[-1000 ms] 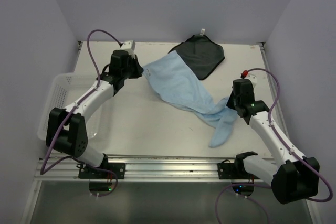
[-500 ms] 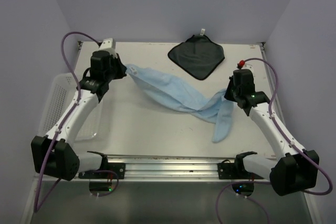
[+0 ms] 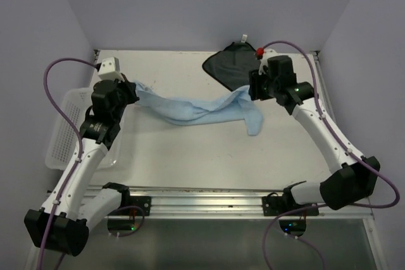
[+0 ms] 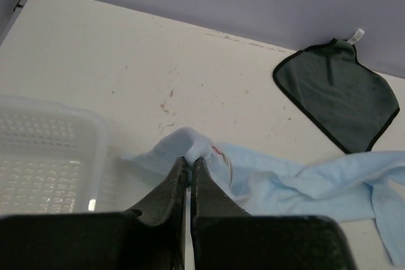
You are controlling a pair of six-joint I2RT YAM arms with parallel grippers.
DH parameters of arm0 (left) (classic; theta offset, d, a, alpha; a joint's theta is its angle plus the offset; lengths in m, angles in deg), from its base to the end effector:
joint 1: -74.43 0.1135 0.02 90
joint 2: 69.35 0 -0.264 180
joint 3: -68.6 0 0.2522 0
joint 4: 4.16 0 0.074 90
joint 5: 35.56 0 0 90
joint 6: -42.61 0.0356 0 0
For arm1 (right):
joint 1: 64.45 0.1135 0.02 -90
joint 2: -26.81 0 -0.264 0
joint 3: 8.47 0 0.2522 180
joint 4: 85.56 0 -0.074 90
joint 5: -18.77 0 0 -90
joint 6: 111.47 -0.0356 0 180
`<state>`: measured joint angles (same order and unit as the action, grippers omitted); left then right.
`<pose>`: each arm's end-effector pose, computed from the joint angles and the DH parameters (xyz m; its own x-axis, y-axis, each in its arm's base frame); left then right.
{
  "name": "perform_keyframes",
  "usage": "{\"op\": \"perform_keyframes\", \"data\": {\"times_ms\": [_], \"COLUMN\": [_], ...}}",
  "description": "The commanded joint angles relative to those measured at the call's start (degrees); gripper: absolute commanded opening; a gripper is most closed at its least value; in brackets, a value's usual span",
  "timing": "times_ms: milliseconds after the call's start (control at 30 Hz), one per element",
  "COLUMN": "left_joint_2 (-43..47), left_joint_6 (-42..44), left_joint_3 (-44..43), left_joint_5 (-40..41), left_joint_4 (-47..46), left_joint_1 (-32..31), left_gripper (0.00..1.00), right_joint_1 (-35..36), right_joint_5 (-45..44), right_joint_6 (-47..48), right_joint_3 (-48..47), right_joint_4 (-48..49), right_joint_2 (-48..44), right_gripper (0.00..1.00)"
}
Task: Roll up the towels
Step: Move the towel to the center of the board, then flatten the towel
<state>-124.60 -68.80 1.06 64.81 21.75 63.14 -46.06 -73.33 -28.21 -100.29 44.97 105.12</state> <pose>0.2189 -0.0372 0.3584 -0.2227 -0.3217 -0.9203 -0.0647 0.9468 -0.3153 0.2855 0.0935 0.3666 -0.5871 -0.0716 -0.8064 -0.2197 0.9728 0.0736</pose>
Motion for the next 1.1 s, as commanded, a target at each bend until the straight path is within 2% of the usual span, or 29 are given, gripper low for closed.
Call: {"op": "perform_keyframes", "data": {"times_ms": [0, 67, 133, 267, 333, 367, 433, 467, 500, 567, 600, 667, 733, 900, 1067], "left_joint_2": [0.2, -0.6, -1.2, -1.1, -0.7, -0.6, -0.2, -0.2, -0.1, 0.0, 0.0, -0.1, -0.2, -0.2, -0.6], "left_joint_6": [1.1, 1.0, 1.1, 1.7, 1.9, 2.1, 2.2, 2.2, 2.2, 2.1, 2.1, 2.2, 2.2, 2.2, 2.1], "left_joint_3": [3.8, 4.8, 4.5, 4.5, 4.6, 4.8, 4.9, 4.9, 5.1, 5.4, 5.3, 5.2, 5.3, 5.4, 5.2], "left_joint_5": [-0.7, -1.5, -2.8, -3.4, -4.1, -4.3, -4.1, -4.1, -4.3, -5.1, -5.4, -5.7, -6.1, -6.8, -7.5], "left_joint_4": [-4.7, -4.8, -4.3, -4.1, -4.1, -4.1, -4.0, -3.9, -4.0, -4.2, -4.3, -4.3, -4.2, -4.3, -4.4], "left_joint_1": [0.4, 0.4, 0.4, 0.4, 0.4, 0.4, 0.4, 0.4, 0.4, 0.4, 0.4, 0.4, 0.4, 0.3, 0.4], "left_gripper": [0.0, 0.0, 0.0, 0.0, 0.0, 0.0, 0.0, 0.0, 0.0, 0.0, 0.0, 0.0, 0.0, 0.0, 0.0], "right_joint_1": [7.0, 10.3, 11.6, 11.4, 10.8, 10.2, 6.6, 4.7, -0.2, -4.5, -7.1, -8.3, -8.2, -8.4, -8.5], "right_joint_5": [1.8, 1.3, -3.8, -17.5, -19.7, -19.4, -17.5, -13.3, -11.1, -7.0, -3.5, -0.5, 1.5, 1.8, 1.8], "right_joint_6": [6.3, 5.4, 1.8, -14.8, -21.4, -27.0, -31.9, -36.5, -39.0, -45.9, -47.5, -49.2, -48.4, -44.2, -42.2], "right_joint_3": [8.6, 11.3, 13.2, 17.8, 20.7, 23.7, 26.9, 29.4, 30.5, 33.3, 34.1, 33.9, 29.1, 20.9, 17.5], "right_joint_4": [-6.7, -6.5, -4.6, -1.0, 1.2, 2.6, 8.7, 10.5, 13.7, 17.1, 22.4, 29.8, 30.0, 28.8, 30.2], "right_joint_2": [-1.1, -2.0, -2.9, -6.4, -9.3, -10.3, -12.5, -12.6, -12.6, -10.6, -9.6, -4.3, 3.2, 15.4, 20.0], "right_gripper": [0.54, 0.57, 0.57, 0.51, 0.51, 0.51, 0.52, 0.51, 0.49, 0.45, 0.42, 0.42, 0.42, 0.42, 0.39]}}
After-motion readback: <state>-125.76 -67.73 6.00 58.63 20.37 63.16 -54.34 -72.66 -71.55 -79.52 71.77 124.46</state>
